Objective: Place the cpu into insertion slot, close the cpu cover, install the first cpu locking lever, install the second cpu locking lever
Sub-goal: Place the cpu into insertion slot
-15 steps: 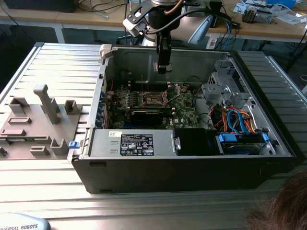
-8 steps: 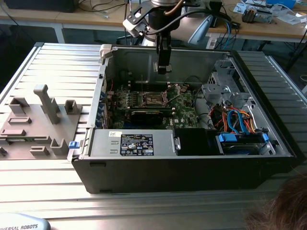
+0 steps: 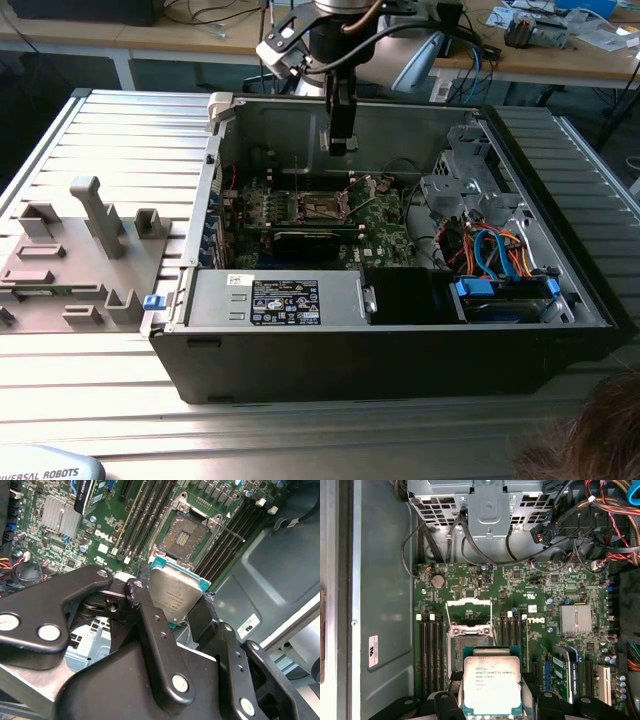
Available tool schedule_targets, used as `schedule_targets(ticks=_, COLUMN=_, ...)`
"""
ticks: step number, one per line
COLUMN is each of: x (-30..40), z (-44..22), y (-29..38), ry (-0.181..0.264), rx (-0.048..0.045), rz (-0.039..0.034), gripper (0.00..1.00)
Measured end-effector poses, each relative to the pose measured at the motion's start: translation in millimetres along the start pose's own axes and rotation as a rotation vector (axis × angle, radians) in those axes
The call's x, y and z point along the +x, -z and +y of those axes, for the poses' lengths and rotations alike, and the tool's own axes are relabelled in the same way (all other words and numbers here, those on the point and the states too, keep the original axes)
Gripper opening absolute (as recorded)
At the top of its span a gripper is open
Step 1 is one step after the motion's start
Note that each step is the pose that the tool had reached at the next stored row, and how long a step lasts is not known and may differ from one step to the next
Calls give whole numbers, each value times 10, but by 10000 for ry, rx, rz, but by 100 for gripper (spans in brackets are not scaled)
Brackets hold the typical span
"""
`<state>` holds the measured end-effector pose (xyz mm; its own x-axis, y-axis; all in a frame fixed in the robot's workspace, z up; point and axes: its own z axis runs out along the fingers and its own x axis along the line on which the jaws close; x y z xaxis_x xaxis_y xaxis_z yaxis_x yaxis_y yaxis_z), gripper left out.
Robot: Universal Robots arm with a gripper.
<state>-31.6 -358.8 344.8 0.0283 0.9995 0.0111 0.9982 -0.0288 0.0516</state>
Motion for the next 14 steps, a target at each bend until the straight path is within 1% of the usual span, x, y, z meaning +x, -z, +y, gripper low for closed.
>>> schedule_targets(ticks=14, x=0, z=-2, y=-29, ry=0, rx=0, rz=1, gripper=54)
